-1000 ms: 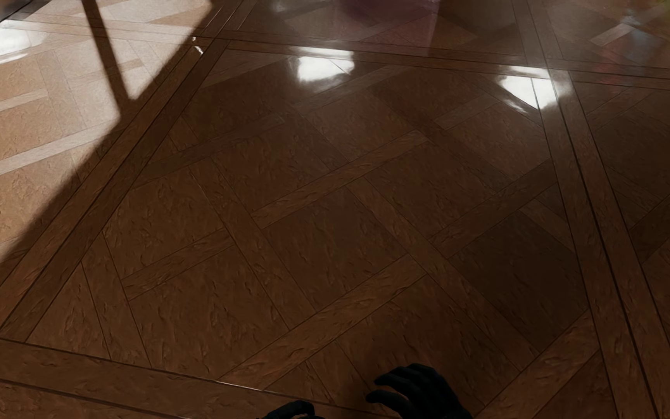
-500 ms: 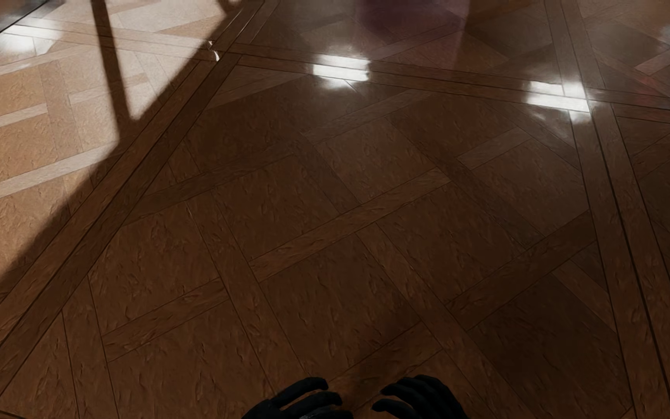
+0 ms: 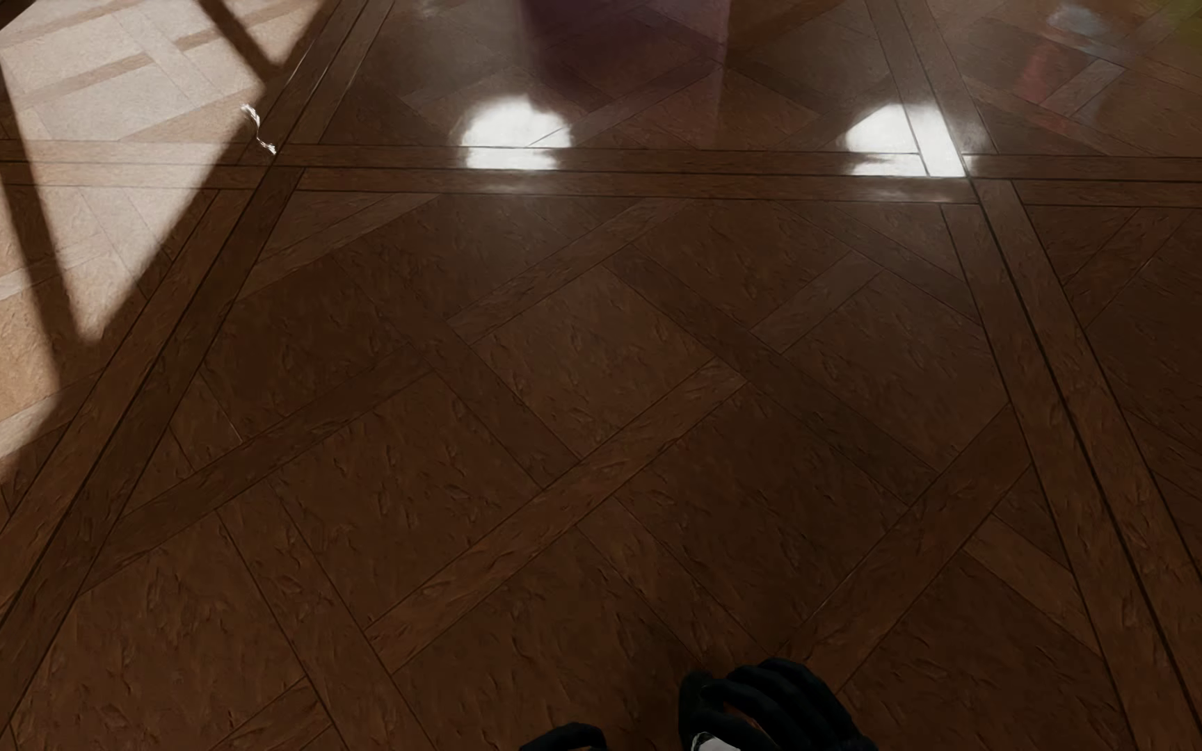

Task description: Go to the light pink desk

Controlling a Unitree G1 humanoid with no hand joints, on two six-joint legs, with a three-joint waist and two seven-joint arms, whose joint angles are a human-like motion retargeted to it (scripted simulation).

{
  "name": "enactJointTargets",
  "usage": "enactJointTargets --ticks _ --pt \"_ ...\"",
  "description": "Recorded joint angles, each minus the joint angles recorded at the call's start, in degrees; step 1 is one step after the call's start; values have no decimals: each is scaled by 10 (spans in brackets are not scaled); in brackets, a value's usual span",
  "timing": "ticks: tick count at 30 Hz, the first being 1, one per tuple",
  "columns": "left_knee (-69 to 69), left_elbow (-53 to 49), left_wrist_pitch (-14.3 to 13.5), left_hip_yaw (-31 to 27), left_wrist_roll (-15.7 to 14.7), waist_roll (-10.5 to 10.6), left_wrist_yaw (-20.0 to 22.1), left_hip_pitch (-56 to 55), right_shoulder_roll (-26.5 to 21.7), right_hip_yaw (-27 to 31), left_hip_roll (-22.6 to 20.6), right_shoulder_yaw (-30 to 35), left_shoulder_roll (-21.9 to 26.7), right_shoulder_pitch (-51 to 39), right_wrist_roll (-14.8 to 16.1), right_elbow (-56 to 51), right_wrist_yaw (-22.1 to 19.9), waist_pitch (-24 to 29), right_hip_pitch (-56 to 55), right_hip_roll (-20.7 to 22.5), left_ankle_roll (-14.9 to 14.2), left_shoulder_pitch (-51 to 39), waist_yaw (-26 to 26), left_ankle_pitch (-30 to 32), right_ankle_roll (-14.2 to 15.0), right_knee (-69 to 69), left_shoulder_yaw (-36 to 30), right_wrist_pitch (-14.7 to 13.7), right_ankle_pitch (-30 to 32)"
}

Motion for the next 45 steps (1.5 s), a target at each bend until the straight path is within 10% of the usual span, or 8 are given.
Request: enactJointTargets --ticks 2,5,12,17,21,29,37,45 --pt "-26 3 11 -9 -15 16 0 40 18 8 8 -21 4 6 -16 3 0 -6 5 11 -7 -4 -3 -14 41 -74 -15 -9 43" --pt "-15 11 13 -8 -16 45 12 93 42 -8 31 -40 -2 0 -10 -37 0 -15 -6 35 -11 4 -6 2 -8 41 8 -34 66" --pt "316 32 9 -4 -20 120 16 -49 76 -103 176 -65 39 25 -19 -21 0 -29 110 74 -48 -52 -14 330 -46 34 -78 -43 -42" --pt "465 7 31 -74 -3 145 36 -225 71 -158 172 -29 55 10 17 -17 0 -19 203 120 -66 -69 -6 161 -65 58 -82 -37 -123" --pt "253 -19 48 -56 19 135 25 -301 55 -170 127 15 64 3 30 14 0 -16 280 134 -19 -29 8 83 -69 27 -30 -26 -145" --pt "-62 -30 20 -134 75 91 -3 -296 36 -139 3 42 13 -12 71 30 0 -22 414 146 -2 47 31 284 -55 -39 118 -22 -121" --pt "15 -25 -17 -30 84 1 24 -199 -39 -85 -32 87 -23 -45 49 78 1 -14 206 -3 34 32 41 141 89 443 104 -16 219" --pt "37 -17 10 -22 34 -17 41 -70 -35 -60 -41 23 -23 -26 11 17 0 -3 8 -18 32 7 7 20 -11 234 14 -12 -65"
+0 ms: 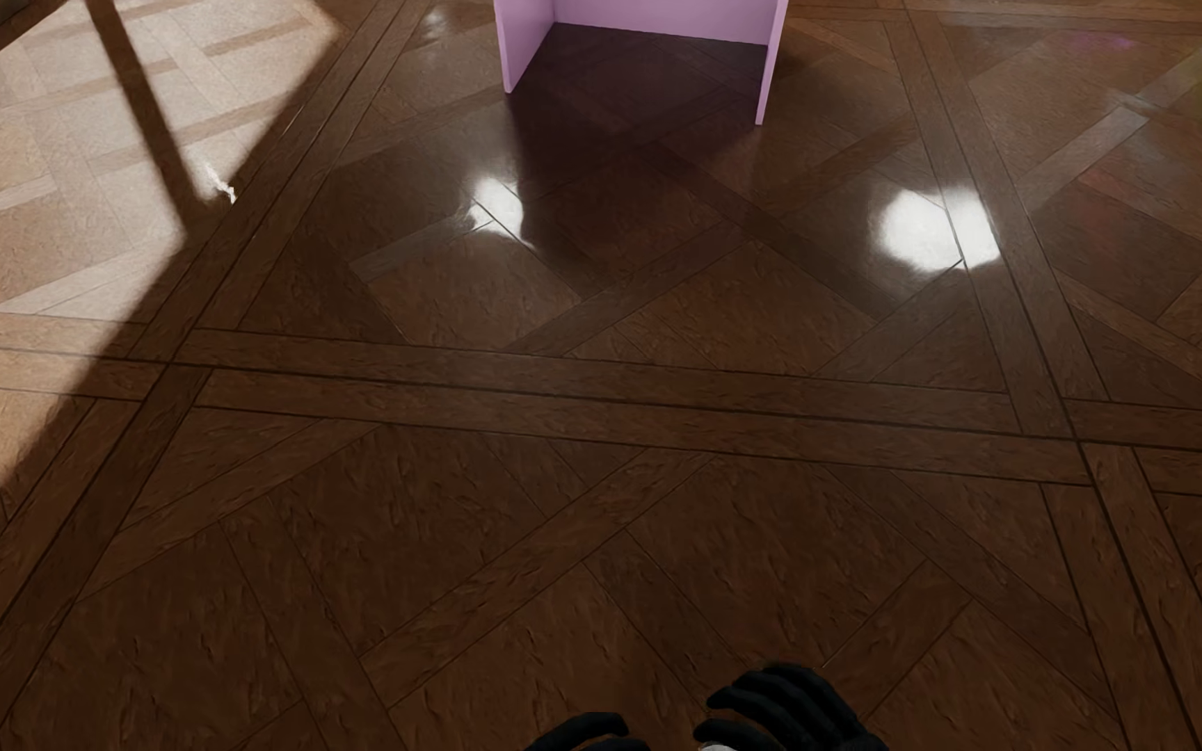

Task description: Go to the light pink desk

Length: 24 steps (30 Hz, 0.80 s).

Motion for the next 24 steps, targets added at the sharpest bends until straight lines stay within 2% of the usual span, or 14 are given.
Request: enactJointTargets --ticks 3,5,6,8,10,12,15,16,18,19,20,22,23,24 --pt "-35 -3 4 -9 -10 12 0 48 31 -33 5 -35 -1 14 -7 -11 0 -4 -2 15 -4 -8 -7 -12 19 -256 -7 -9 77" --pt "-44 -4 11 -17 -14 22 0 79 38 -4 5 -52 -1 17 -23 -15 0 -7 -7 36 -9 -4 -10 -21 75 -331 -4 -19 57" --pt "-50 -4 15 -20 -15 26 0 97 44 6 9 -54 1 15 -27 -17 0 -9 -3 48 -13 1 -11 -23 47 -328 1 -24 93" --pt "-43 -3 15 -29 -21 40 0 135 60 5 20 -64 3 13 -28 -29 0 -12 2 60 -17 10 -12 -14 9 -270 13 -28 154" --pt "-10 4 8 -35 -9 59 0 152 76 -7 40 -76 0 17 -25 -39 0 -18 20 75 -26 7 -12 43 -29 -231 22 -36 134" --pt "52 26 -1 -44 -1 80 0 140 84 -31 71 -77 8 23 -20 -29 0 -25 61 93 -46 -10 -13 131 -39 -244 1 -38 108" --pt "267 50 4 -37 -34 108 -2 36 95 -69 135 -67 46 22 -26 -6 0 -29 103 118 -125 -55 -17 264 -47 -246 -77 -42 63" --pt "344 44 10 -34 -44 116 -4 -8 100 -79 159 -62 59 20 -20 -6 0 -27 110 128 -105 -66 -17 272 -54 -232 -94 -44 43" --pt "447 26 24 -52 -54 130 -1 -91 108 -96 176 -59 70 20 -4 -14 0 -22 126 147 -103 -75 -15 198 -64 -205 -103 -46 7" --pt "461 20 27 -62 -53 135 0 -123 106 -102 175 -50 68 11 6 -15 0 -20 143 155 -104 -77 -15 169 -67 -201 -97 -39 -7" --pt "454 11 33 -69 -43 137 0 -150 103 -106 176 -48 70 15 2 -11 0 -18 161 161 -96 -72 -14 130 -70 -198 -89 -39 -21" --pt "385 5 39 -66 -26 139 0 -191 96 -108 175 -35 78 18 -2 4 0 -15 197 171 -75 -57 -10 67 -73 -198 -74 -35 -43" --pt "331 3 40 -58 -20 138 -1 -207 94 -106 173 -28 79 17 2 9 0 -14 214 174 -76 -49 -8 51 -73 -203 -65 -33 -50" --pt "270 2 39 -49 -13 137 -2 -221 94 -103 168 -23 79 15 8 13 0 -14 231 176 -61 -42 -5 44 -74 -209 -55 -31 -56"
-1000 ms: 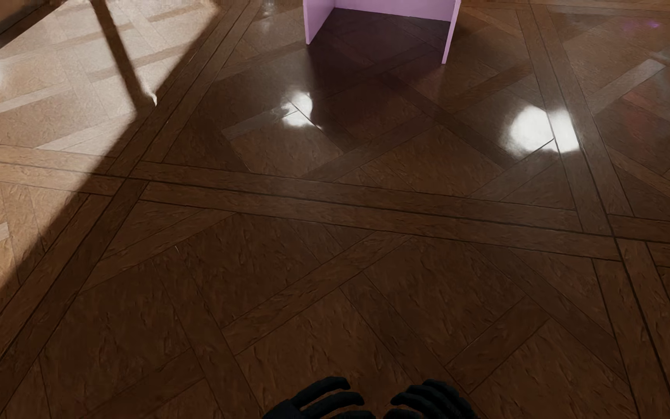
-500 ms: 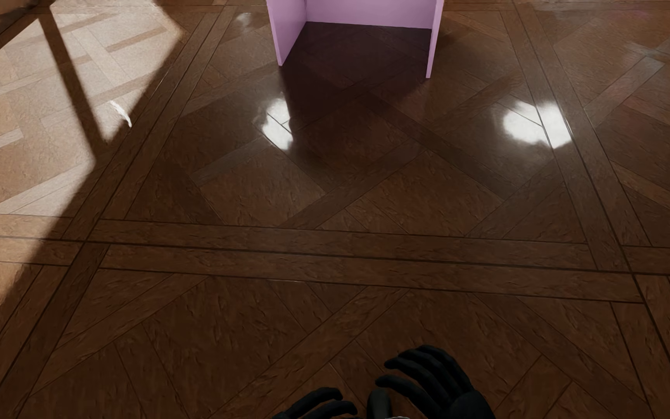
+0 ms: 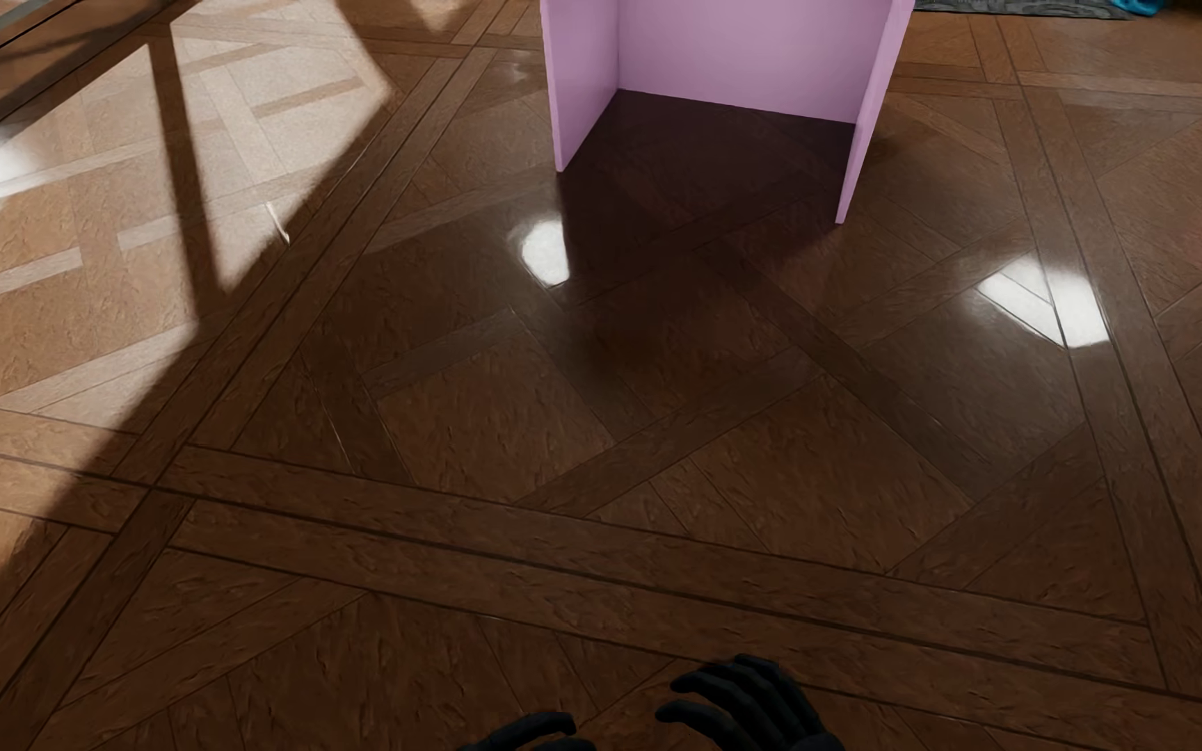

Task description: Go to the light pink desk

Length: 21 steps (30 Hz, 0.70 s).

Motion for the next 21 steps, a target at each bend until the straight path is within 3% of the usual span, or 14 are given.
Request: enactJointTargets --ticks 2,4,5,7,9,10,13,16,18,19,20,21 --pt "-132 -3 -3 16 7 -3 -1 -19 0 6 -18 9 -2 -2 6 -2 0 0 32 5 13 8 7 34 -1 -18 16 5 -9" --pt "-278 -4 -1 20 6 -8 -2 -19 -5 14 -45 19 -8 -4 12 -5 0 -1 63 9 -5 16 13 102 -1 -40 26 10 -11" --pt "-344 -4 0 12 9 -11 -4 -13 -9 20 -61 24 -10 -7 16 -6 0 -2 80 11 -5 22 15 112 -1 -51 34 12 -12" --pt "-405 3 -8 -10 18 -18 -15 -4 -15 33 -85 25 -23 -6 21 -6 0 -3 114 14 -34 27 18 120 2 -65 58 12 -18" --pt "-376 0 -18 -40 34 -28 -20 6 -15 48 -108 21 -32 -5 31 0 0 -6 149 11 28 34 20 184 4 -66 83 11 -12" --pt "-369 -2 -25 -28 48 -35 -7 19 -10 55 -109 12 -39 -1 36 6 0 -8 161 4 33 31 21 204 12 -59 93 11 0" --pt "-351 -19 -40 3 70 -64 2 61 0 81 -123 -16 -64 21 33 29 0 -14 161 -32 56 25 28 161 57 14 116 7 102" --pt "-308 5 -41 46 70 -85 -1 88 -52 124 -134 11 -68 2 5 32 0 -10 69 -67 67 31 33 99 171 235 106 2 243" --pt "-289 -1 -46 79 53 -100 2 107 -71 85 -141 28 -82 -17 1 29 0 -3 -22 -129 70 31 40 62 174 394 97 3 354" --pt "-286 -9 -48 90 46 -108 2 121 -71 100 -148 29 -87 -20 7 26 0 -1 -64 -146 71 26 39 47 175 445 92 3 333" --pt "-281 -14 -49 97 41 -115 2 134 -70 118 -154 25 -89 -19 8 20 0 1 -102 -164 71 20 35 32 178 472 85 6 260" --pt "-271 -18 -46 101 47 -121 2 145 -76 118 -161 24 -87 -27 11 17 0 3 -135 -187 71 26 31 15 155 479 76 8 191"
